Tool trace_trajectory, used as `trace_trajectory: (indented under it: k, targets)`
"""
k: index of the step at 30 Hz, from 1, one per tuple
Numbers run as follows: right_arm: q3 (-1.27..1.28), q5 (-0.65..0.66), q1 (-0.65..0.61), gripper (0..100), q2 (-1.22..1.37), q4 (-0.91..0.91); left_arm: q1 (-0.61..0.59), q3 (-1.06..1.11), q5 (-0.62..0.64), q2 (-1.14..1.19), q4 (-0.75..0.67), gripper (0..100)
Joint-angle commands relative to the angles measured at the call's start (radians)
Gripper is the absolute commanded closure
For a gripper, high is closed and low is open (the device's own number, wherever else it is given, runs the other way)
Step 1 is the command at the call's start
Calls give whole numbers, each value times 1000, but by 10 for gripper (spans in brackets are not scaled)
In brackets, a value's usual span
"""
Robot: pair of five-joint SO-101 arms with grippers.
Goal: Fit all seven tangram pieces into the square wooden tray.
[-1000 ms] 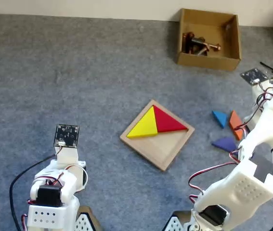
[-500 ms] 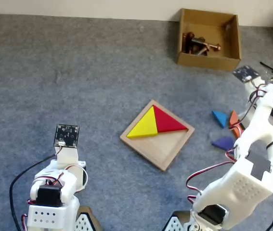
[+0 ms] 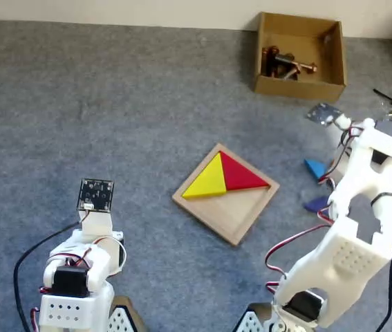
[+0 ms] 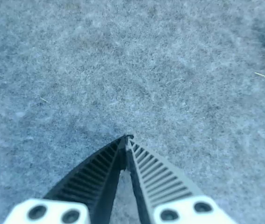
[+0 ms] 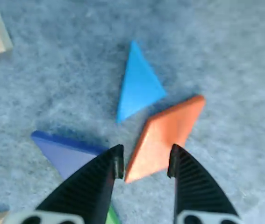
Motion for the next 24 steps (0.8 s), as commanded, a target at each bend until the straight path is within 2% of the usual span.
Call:
trace_trajectory:
  k: [1,21,24]
  targets:
    - [-35,9,-8,839,7,-13,16,19,8,-7,-2,995]
    - [-36,64,-4,838,5,-10,16,19,8,-7,-2,995]
    - [-54,66,-8,837,4,56,16,19,8,-7,-2,995]
